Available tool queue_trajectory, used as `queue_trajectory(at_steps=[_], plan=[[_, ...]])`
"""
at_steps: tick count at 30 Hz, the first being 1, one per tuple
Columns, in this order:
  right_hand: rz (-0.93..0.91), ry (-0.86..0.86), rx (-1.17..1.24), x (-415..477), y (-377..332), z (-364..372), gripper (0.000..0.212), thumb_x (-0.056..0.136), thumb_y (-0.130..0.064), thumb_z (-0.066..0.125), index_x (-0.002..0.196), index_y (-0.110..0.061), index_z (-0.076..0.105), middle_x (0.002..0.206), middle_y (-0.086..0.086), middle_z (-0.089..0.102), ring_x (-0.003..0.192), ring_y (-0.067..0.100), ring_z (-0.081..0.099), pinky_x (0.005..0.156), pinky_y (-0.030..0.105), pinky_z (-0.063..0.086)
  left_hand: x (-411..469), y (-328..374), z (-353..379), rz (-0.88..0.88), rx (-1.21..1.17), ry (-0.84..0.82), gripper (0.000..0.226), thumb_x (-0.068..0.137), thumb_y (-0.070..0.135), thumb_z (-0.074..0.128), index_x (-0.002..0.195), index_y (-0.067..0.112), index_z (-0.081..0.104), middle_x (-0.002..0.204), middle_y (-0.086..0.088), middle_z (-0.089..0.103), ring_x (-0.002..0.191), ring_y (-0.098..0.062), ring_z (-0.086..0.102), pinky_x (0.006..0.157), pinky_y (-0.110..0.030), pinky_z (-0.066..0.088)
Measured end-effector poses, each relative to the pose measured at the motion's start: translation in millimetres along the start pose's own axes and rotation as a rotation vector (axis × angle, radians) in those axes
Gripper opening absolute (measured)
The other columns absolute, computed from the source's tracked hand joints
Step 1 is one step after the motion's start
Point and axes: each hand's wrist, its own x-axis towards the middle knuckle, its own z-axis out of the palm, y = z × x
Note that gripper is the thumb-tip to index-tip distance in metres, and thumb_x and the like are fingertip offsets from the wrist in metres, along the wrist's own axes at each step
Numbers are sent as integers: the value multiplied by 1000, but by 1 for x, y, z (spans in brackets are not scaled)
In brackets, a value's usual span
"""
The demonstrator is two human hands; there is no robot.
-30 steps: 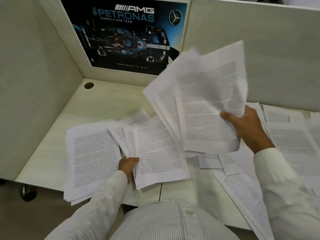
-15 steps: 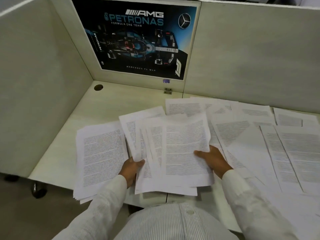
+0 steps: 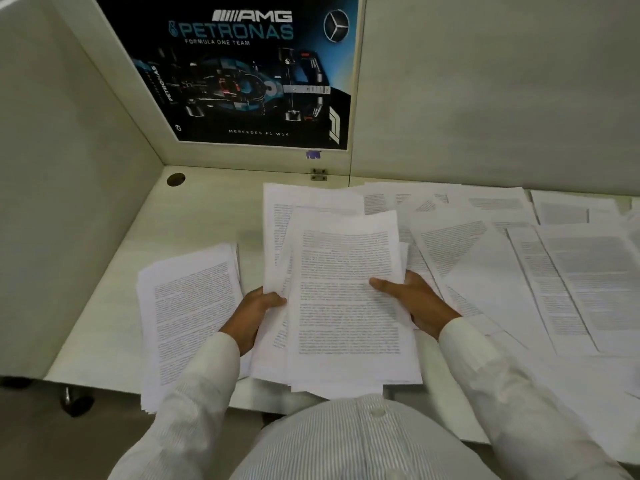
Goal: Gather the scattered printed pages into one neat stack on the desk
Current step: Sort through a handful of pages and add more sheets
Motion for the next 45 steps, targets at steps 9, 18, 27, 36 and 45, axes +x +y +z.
queue_trajectory(at_steps=[9,18,27,36,45], plan=[[-24,-69,153,-8,1,2,46,86,-21,70,130,-11,62,126,7,69,116,23,66,102,38,49,-2,23,17,-2,153,-185,36,96,35,59,127,18,63,122,-4,70,111,-22,68,101,-40,50],[-84,-98,82,-7,-13,7,65,73,-39,82,129,-13,63,126,5,69,119,23,64,107,42,46,4,47,22,55,405,-256,40,84,21,76,122,21,66,118,1,72,107,-19,69,96,-39,54],[-190,60,7,-7,-29,9,40,82,-34,78,116,-14,72,112,-2,75,108,14,69,103,38,50,6,64,45,383,180,149,32,88,27,72,116,11,69,107,-2,75,103,-26,70,94,-42,55],[-47,236,328,6,-23,15,103,56,-67,83,137,-16,45,125,7,63,111,21,66,91,40,56,-42,142,86,782,-196,119,20,90,9,67,108,19,68,102,6,75,101,-19,70,87,-34,57],[-87,138,690,6,-47,25,72,70,-61,70,123,-13,57,125,16,64,117,30,63,104,50,47,-40,136,127,754,57,104,12,91,17,67,100,23,70,93,8,76,90,-19,72,76,-31,60]])
